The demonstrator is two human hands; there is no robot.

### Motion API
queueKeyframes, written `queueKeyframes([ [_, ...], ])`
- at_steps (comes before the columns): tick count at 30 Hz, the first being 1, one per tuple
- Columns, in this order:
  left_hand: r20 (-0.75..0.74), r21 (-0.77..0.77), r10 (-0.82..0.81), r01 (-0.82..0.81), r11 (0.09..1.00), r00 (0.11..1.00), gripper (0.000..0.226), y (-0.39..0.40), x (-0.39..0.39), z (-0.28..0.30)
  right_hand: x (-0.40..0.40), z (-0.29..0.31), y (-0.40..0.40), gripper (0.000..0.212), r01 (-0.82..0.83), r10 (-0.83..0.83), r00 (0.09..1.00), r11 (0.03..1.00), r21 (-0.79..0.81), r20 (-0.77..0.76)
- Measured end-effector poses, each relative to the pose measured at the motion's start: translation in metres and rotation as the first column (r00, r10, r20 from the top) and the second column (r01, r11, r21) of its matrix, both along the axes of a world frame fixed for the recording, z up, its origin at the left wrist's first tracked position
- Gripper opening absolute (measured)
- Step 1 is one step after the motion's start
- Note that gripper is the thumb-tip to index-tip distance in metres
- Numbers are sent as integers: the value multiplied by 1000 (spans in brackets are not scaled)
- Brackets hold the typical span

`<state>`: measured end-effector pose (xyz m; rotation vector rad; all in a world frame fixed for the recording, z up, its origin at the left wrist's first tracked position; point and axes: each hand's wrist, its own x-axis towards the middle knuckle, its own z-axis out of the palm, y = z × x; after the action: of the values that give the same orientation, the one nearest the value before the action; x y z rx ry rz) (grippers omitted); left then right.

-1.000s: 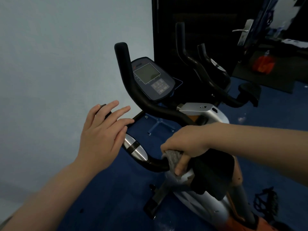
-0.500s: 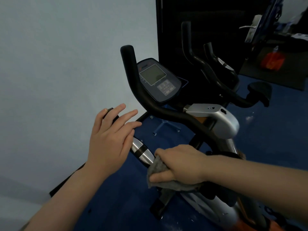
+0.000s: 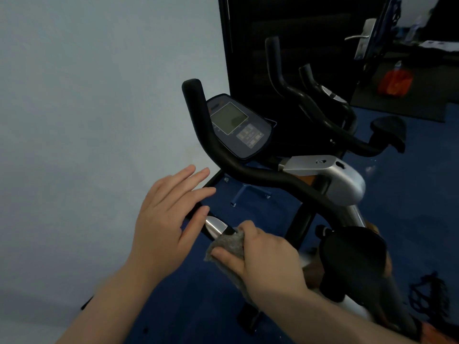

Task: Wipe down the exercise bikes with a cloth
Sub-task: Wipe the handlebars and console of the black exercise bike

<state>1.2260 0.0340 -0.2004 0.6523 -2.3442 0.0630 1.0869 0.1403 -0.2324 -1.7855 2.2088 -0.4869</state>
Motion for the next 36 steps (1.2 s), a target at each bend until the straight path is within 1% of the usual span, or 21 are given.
queueKeyframes([
  [3,-127,147,-29,47,988,991,28,4,7,5,7,2,-1,67,48,-45,997,998,-44,64],
  [6,-243,285,16,56,957,970,31,9,12,6,12,10,-5,81,90,-79,988,993,-74,134],
  [8,-295,342,46,60,938,954,33,12,13,5,13,13,-10,85,96,-84,986,992,-82,140],
  [11,-362,420,91,75,904,928,37,14,13,2,14,15,-20,83,78,-66,993,990,-115,103],
  [15,-435,528,164,103,843,886,36,14,18,0,21,19,-34,72,36,-35,999,989,-142,16],
  [18,-459,562,168,139,815,873,37,15,20,2,24,21,-47,74,-7,4,1000,987,-161,-20],
  [19,-470,576,172,154,803,866,39,16,19,3,25,21,-51,70,-51,46,998,984,-169,-36],
  [20,-487,593,178,173,786,855,41,17,19,3,26,21,-56,57,-95,89,995,979,-179,-44],
  [21,-505,611,187,196,767,842,42,18,19,3,28,23,-59,39,-144,137,989,970,-194,-48],
  [22,-524,625,196,218,750,829,42,18,18,3,29,27,-63,31,-176,174,984,961,-215,-29],
  [24,-559,639,219,247,729,800,41,18,19,2,31,29,-71,33,-209,212,977,947,-244,-14],
  [25,-574,642,232,256,723,785,40,18,19,1,31,30,-74,30,-202,215,976,943,-266,23],
  [27,-597,647,252,271,713,761,39,18,17,0,32,33,-77,16,-141,201,967,935,-326,159],
  [28,-602,649,260,274,710,755,39,18,17,-1,31,34,-80,15,-102,181,956,943,-316,233],
  [29,-606,650,267,273,709,750,39,19,17,-1,31,36,-83,36,-66,156,940,956,-287,304],
  [30,-609,652,275,273,707,744,40,19,16,-2,32,36,-87,51,-34,132,916,967,-253,379],
  [31,-615,655,284,275,704,736,40,20,16,-3,32,38,-89,52,-23,137,884,968,-250,448],
  [34,-638,654,308,286,700,706,40,21,17,-4,31,46,-100,39,-51,219,778,956,-287,589],
  [36,-644,656,319,288,698,695,39,22,17,-5,27,56,-108,28,-139,285,684,955,-263,672],
])
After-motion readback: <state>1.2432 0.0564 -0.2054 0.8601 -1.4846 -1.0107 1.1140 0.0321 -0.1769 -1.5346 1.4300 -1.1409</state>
